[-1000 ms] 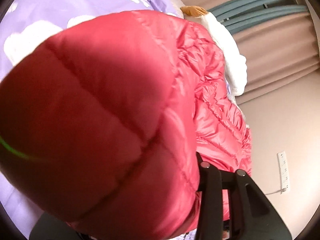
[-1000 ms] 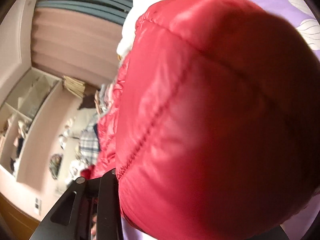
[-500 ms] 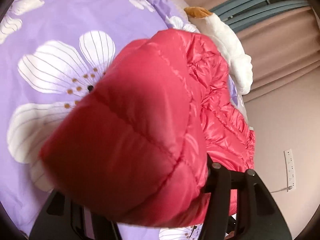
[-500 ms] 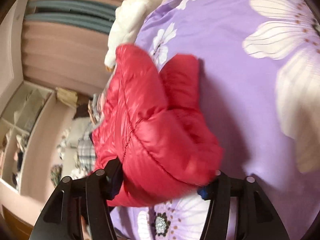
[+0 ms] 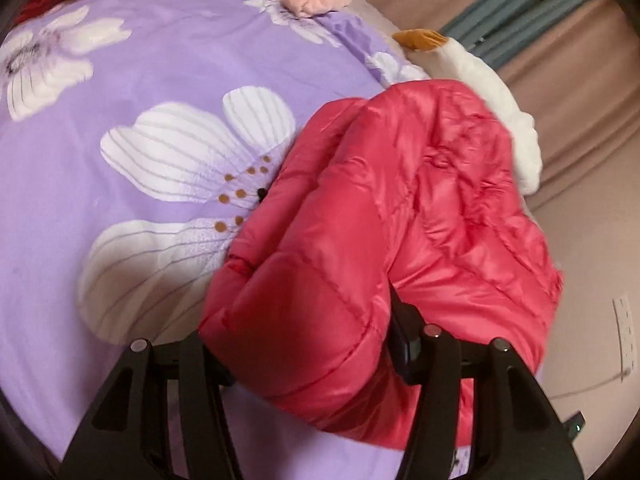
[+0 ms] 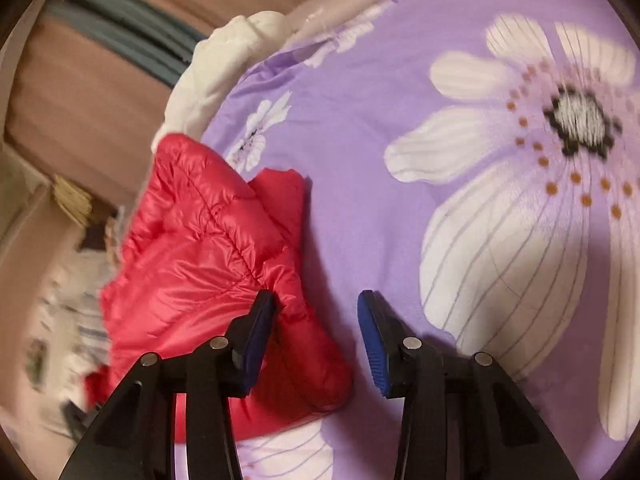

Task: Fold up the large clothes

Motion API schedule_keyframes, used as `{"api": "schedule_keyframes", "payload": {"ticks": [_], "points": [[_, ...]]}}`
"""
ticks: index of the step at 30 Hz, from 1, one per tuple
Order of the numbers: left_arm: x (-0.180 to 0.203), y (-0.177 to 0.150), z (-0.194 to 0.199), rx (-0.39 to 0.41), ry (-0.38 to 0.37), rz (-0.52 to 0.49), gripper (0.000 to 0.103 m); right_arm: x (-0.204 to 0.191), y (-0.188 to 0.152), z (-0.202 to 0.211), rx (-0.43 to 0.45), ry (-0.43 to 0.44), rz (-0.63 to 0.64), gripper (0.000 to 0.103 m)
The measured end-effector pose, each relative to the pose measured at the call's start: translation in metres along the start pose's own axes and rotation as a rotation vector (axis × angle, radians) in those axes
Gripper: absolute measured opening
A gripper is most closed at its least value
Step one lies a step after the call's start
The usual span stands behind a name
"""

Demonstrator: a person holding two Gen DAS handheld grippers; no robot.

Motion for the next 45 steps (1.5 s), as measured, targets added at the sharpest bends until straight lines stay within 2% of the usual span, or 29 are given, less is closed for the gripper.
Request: {"api": "schedule_keyframes", "payload": {"ticks": [3,6,7,9,10,11,12,15,17,19,20,22,23,26,28,30,31,32,33,35,36,37,41,43,45], "points": [[-0.009,0.003,0.012,-0.015,-0.027,0.031,0.056,-0.005,-0.006,-0.011,0.013,-0.050,0.047,0.042],[-0.021,0.015,0.043,0.034,0.001,0.051,0.054,0.004,-0.004,-0.006,0.000,-0.041,0.025,0.042],[-0.029,0.021,0.058,0.077,0.048,0.048,0.047,0.005,-0.005,-0.003,-0.001,-0.043,0.027,0.042],[-0.043,0.032,0.080,0.156,0.171,0.001,0.042,0.005,-0.005,-0.003,0.010,-0.057,0.033,0.042],[-0.049,0.034,0.083,0.156,0.230,-0.013,0.031,0.004,-0.006,-0.003,0.019,-0.068,0.038,0.042],[-0.055,0.033,0.083,0.133,0.284,-0.021,0.024,0.006,-0.007,-0.001,0.026,-0.074,0.043,0.042],[-0.058,0.033,0.081,0.114,0.291,-0.016,0.023,0.006,-0.007,0.001,0.032,-0.079,0.044,0.042],[-0.056,0.030,0.080,0.099,0.191,0.051,0.022,0.007,-0.003,0.006,0.017,-0.089,0.018,0.042],[-0.042,0.040,0.094,0.154,0.146,0.041,0.022,0.006,0.005,0.017,-0.001,-0.092,-0.012,0.042],[-0.020,0.059,0.108,0.222,0.143,-0.023,0.022,-0.005,0.020,0.039,0.027,-0.033,-0.025,0.042],[-0.003,0.074,0.113,0.255,0.142,-0.086,0.022,-0.016,0.030,0.051,0.061,0.004,-0.006,0.042],[0.026,0.097,0.107,0.268,0.112,-0.177,0.022,-0.045,0.050,0.073,0.120,0.056,0.073,0.042],[0.038,0.104,0.099,0.258,0.082,-0.198,0.022,-0.060,0.056,0.078,0.133,0.069,0.122,0.042],[0.072,0.118,0.049,0.128,-0.048,-0.206,0.022,-0.111,0.060,0.068,0.108,0.100,0.302,0.042],[0.077,0.119,0.015,0.083,-0.071,-0.187,0.023,-0.128,0.057,0.045,0.079,0.108,0.352,0.042],[0.070,0.114,-0.018,0.020,0.000,-0.217,0.023,-0.128,0.054,0.008,0.016,0.088,0.343,0.040],[0.060,0.110,-0.037,-0.023,0.058,-0.229,0.023,-0.120,0.055,-0.014,-0.020,0.066,0.308,0.035],[0.053,0.109,-0.043,-0.043,0.081,-0.227,0.025,-0.113,0.056,-0.027,-0.043,0.054,0.279,0.034],[0.048,0.110,-0.049,-0.054,0.081,-0.216,0.025,-0.102,0.058,-0.043,-0.068,0.032,0.246,0.027],[0.043,0.112,-0.055,-0.060,0.049,-0.180,0.023,-0.078,0.056,-0.069,-0.112,-0.047,0.219,0.000],[0.043,0.113,-0.057,-0.065,0.059,-0.185,0.022,-0.067,0.053,-0.077,-0.135,-0.072,0.191,0.000],[0.040,0.113,-0.058,-0.068,0.087,-0.201,0.018,-0.065,0.052,-0.079,-0.145,-0.061,0.182,0.000],[0.030,0.107,-0.065,-0.074,0.179,-0.244,0.011,-0.073,0.045,-0.073,-0.096,-0.113,0.286,0.000],[0.027,0.106,-0.066,-0.073,0.199,-0.255,0.009,-0.073,0.039,-0.074,-0.078,-0.128,0.334,0.000],[0.021,0.104,-0.068,-0.054,0.204,-0.251,0.008,-0.068,0.036,-0.078,-0.085,-0.121,0.330,0.000]]}}
Point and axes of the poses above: each gripper's, at about its wrist camera, not at the fingertips, and z roughly against the way its jaws point, x to its right, y to its top, the point moved 9 cm from there along -z, roughly the way its jaws point, and after that the axes turned 11 degrees about -z, right-handed, at the moved point
